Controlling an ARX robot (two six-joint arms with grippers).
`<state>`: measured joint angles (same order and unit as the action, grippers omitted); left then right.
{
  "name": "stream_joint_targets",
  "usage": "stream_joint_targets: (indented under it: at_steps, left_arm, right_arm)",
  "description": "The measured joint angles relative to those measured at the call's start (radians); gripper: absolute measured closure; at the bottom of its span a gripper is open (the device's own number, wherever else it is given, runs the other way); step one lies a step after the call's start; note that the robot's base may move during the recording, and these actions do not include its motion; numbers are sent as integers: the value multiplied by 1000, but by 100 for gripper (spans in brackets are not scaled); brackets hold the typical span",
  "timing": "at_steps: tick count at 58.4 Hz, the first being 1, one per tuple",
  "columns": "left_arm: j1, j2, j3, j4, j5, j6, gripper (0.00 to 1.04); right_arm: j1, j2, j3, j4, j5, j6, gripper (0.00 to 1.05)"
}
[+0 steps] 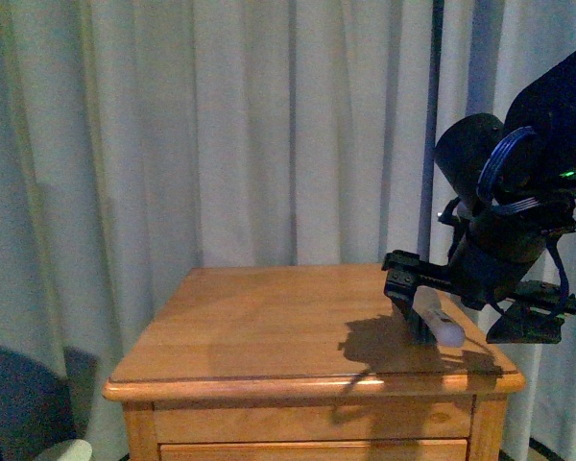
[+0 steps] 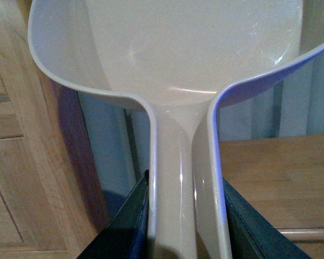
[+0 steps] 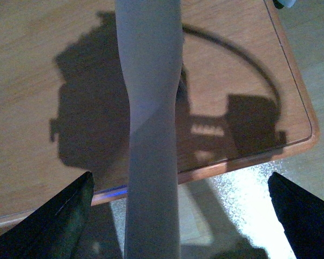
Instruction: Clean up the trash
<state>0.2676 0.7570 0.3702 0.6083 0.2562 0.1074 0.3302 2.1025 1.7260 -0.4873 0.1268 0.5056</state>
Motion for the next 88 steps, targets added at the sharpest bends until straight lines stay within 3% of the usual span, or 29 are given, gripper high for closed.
stream_joint_targets:
  at_steps: [8, 37, 52, 62, 83, 88]
  left_arm:
    - [0, 0, 0, 0, 0, 0, 77]
    - [0, 0, 0, 0, 0, 0, 77]
    - [0, 0, 0, 0, 0, 0, 77]
    - [0, 0, 0, 0, 0, 0, 77]
    - [0, 0, 0, 0, 0, 0, 77]
    - [0, 0, 0, 0, 0, 0, 77]
  right_arm:
    - [3, 22, 14, -1, 1, -1, 12]
    - [8, 46, 54, -20, 7, -8, 82]
    - [8, 44, 34, 7, 4, -18, 83]
    - [9, -10, -56, 103, 0, -69, 83]
    - [-5, -625, -695, 676, 90, -335, 83]
    - [-20, -772, -835, 737, 102, -384, 83]
